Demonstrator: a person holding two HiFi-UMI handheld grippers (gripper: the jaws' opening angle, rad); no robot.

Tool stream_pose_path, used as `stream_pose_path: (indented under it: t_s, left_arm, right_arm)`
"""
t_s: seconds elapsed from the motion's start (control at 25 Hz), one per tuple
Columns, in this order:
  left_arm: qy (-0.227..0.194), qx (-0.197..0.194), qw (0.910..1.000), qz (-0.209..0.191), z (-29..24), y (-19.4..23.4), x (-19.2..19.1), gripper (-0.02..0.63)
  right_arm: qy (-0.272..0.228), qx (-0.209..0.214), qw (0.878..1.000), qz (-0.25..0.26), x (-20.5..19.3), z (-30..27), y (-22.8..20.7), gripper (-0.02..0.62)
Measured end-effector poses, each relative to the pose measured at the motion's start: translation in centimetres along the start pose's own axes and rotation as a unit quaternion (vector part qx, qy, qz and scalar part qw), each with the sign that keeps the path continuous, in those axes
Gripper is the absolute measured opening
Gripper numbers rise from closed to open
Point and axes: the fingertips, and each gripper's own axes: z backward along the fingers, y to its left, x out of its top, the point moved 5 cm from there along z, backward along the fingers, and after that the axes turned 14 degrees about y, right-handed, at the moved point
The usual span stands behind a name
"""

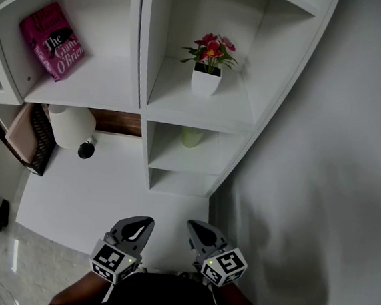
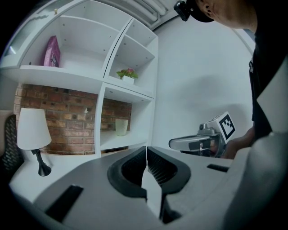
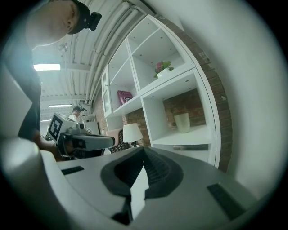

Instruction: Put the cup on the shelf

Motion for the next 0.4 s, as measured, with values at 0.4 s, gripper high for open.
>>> stream_pose_path:
  t_s: [0.4]
  left_arm:
    - [0.001, 0.005, 1.0, -0.005, -0.06, 0.37, 0.06, 0.009]
  right_arm:
    - [0.004, 0.002, 1.0, 0.001, -0.05, -0.27, -0.22, 0.005]
